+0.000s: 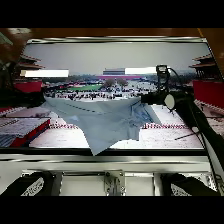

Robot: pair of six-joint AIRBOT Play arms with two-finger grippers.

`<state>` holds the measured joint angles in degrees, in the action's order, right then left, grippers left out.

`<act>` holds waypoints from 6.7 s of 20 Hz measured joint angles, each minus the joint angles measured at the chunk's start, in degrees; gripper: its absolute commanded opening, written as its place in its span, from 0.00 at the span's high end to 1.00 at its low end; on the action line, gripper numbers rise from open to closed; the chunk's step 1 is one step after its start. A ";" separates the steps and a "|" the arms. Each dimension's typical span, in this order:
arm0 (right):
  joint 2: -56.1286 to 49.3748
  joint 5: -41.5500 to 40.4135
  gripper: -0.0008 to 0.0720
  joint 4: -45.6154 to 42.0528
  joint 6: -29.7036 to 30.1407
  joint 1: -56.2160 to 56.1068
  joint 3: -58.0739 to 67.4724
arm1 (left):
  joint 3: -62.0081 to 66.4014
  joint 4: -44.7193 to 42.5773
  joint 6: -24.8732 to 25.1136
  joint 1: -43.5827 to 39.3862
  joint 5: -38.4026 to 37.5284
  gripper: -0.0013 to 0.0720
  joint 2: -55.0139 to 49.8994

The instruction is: Fold the shirts.

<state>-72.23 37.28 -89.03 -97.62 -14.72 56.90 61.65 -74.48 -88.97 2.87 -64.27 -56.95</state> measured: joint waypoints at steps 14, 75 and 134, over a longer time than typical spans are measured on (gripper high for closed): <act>3.26 28.98 0.03 14.78 11.52 18.82 -2.23 | -0.22 2.71 4.61 0.00 -9.57 0.93 -1.97; -23.85 14.21 0.90 49.51 13.79 10.82 44.81 | -1.70 18.56 4.70 0.63 -10.58 0.93 10.97; 25.68 36.04 0.90 41.97 16.70 31.06 37.07 | 52.00 23.23 17.64 20.90 3.61 0.93 13.81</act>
<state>-46.54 73.32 -47.07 -80.93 16.34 93.97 113.65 -51.24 -71.33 23.77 -60.66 -43.13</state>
